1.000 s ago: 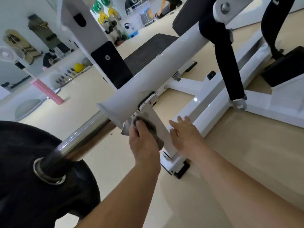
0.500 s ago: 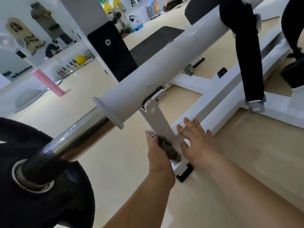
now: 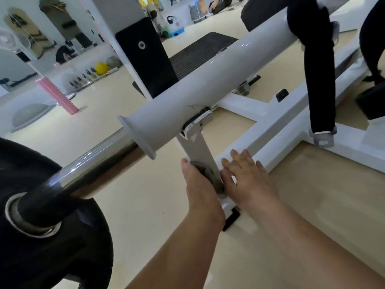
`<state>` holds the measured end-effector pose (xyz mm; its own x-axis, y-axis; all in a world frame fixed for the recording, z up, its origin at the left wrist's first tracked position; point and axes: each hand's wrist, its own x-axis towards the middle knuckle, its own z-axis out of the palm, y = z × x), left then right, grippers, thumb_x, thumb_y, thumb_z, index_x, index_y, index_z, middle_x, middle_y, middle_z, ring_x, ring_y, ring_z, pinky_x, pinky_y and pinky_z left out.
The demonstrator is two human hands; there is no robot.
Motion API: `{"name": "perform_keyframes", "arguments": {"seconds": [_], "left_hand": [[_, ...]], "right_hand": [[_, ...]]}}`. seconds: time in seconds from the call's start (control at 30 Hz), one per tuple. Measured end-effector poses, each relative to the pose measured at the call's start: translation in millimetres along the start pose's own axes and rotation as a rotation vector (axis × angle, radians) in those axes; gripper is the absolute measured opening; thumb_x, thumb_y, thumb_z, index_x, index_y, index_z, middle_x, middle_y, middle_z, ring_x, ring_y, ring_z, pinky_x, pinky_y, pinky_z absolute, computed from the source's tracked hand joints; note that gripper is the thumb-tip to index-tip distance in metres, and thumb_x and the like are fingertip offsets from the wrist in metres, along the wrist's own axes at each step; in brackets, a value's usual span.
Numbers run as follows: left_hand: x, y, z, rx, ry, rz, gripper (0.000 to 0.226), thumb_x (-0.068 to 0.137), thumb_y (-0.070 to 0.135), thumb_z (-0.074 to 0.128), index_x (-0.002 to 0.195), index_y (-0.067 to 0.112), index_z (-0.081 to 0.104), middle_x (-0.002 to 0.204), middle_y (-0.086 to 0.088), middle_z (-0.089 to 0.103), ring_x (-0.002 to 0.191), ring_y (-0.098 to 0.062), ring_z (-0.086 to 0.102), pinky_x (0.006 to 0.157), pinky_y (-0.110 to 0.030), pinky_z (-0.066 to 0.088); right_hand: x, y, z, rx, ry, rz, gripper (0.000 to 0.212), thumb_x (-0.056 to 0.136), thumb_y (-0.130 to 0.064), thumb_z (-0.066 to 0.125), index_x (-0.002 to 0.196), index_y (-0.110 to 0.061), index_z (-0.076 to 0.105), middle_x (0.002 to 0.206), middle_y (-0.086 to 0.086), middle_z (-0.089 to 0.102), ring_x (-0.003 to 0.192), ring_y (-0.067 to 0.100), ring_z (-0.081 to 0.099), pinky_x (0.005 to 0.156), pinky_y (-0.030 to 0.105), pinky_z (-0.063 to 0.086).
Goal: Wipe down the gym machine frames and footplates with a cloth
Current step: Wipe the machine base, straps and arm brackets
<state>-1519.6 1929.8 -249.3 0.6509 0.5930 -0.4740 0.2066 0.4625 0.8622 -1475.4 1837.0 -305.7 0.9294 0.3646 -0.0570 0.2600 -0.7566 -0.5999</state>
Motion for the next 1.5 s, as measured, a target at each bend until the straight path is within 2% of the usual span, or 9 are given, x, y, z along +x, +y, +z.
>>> {"name": "perform_keyframes", "arguments": {"seconds": [0.1,0.2,0.33,0.47,0.67,0.8,1.03,1.2,1.5], "left_hand": [[-11,19,17,0.035,-0.021,0.393,0.051,0.099,0.048,0.034,0.148,0.039,0.042,0.135,0.002,0.064,0.132,-0.021,0.057,0.113,-0.057,0.042],[-1,20,16,0.0,-0.083,0.589,0.032,0.111,0.041,0.031,0.132,0.062,0.043,0.1,0.039,0.063,0.098,0.018,0.058,0.111,-0.033,0.042],[15,-15,-11,0.216,-0.186,0.409,0.046,0.102,0.062,0.024,0.148,0.057,0.032,0.156,0.013,0.042,0.143,-0.008,0.04,0.122,-0.047,0.03],[17,-26,-22,0.284,-0.186,0.185,0.058,0.095,0.07,0.022,0.149,0.056,0.032,0.159,0.011,0.039,0.146,-0.012,0.036,0.124,-0.047,0.024],[7,-8,1,0.283,-0.139,0.598,0.054,0.108,0.052,0.028,0.153,0.064,0.001,0.162,0.033,0.021,0.147,0.005,0.027,0.122,-0.036,0.029],[27,-40,-26,0.506,-0.134,0.484,0.067,0.1,0.052,0.039,0.142,0.076,-0.008,0.148,0.003,0.053,0.131,-0.035,0.055,0.106,-0.059,0.048],[11,-73,-52,0.807,-0.229,0.326,0.069,0.108,0.025,0.036,0.152,0.064,0.001,0.12,0.023,0.058,0.103,-0.01,0.064,0.076,-0.02,0.053],[-7,-66,-58,0.766,-0.182,0.42,0.029,0.105,0.019,0.044,0.124,0.032,0.061,0.084,0.006,0.067,0.069,-0.011,0.066,0.068,-0.03,0.052],[-39,-8,13,0.994,-0.363,0.706,0.026,0.105,0.028,0.052,0.13,0.034,0.05,0.109,0.02,0.064,0.095,-0.002,0.066,0.07,-0.017,0.05]], "right_hand": [[1,3,-2,0.02,-0.009,-0.023,0.051,0.11,-0.037,0.022,0.16,-0.038,0.026,0.172,-0.013,0.0,0.156,0.01,-0.017,0.128,0.039,-0.004],[3,6,-1,0.065,-0.048,-0.002,0.059,0.106,-0.021,0.033,0.161,-0.04,0.021,0.17,-0.019,-0.005,0.154,0.005,-0.02,0.129,0.038,0.003],[2,6,0,0.113,-0.035,-0.009,0.064,0.103,-0.015,0.038,0.16,-0.04,0.024,0.17,-0.02,-0.002,0.154,0.002,-0.019,0.127,0.034,0.01],[-1,8,-2,0.146,-0.049,-0.006,0.071,0.099,-0.009,0.039,0.16,-0.04,0.023,0.169,-0.023,-0.004,0.153,0.0,-0.019,0.127,0.034,0.011],[-1,4,-3,0.173,-0.079,0.022,0.078,0.096,0.0,0.039,0.161,-0.038,0.02,0.169,-0.022,-0.008,0.153,0.0,-0.019,0.127,0.027,0.007],[-6,7,-3,0.229,-0.077,-0.021,0.077,0.094,0.001,0.039,0.162,-0.034,0.023,0.169,-0.02,-0.006,0.155,0.001,-0.014,0.129,0.036,0.004],[-30,21,-11,0.409,0.092,0.093,0.059,0.096,-0.003,0.039,0.145,-0.033,0.053,0.155,-0.019,0.042,0.143,0.01,0.041,0.114,0.029,0.037],[-43,27,-9,0.649,0.001,0.312,0.031,0.105,-0.034,0.047,0.12,-0.019,0.069,0.117,-0.002,0.071,0.109,0.022,0.067,0.098,0.042,0.055],[-63,24,-37,1.17,-0.179,0.523,0.039,0.102,-0.053,0.043,0.118,-0.031,0.071,0.117,0.0,0.072,0.104,0.027,0.07,0.091,0.046,0.058]]}}
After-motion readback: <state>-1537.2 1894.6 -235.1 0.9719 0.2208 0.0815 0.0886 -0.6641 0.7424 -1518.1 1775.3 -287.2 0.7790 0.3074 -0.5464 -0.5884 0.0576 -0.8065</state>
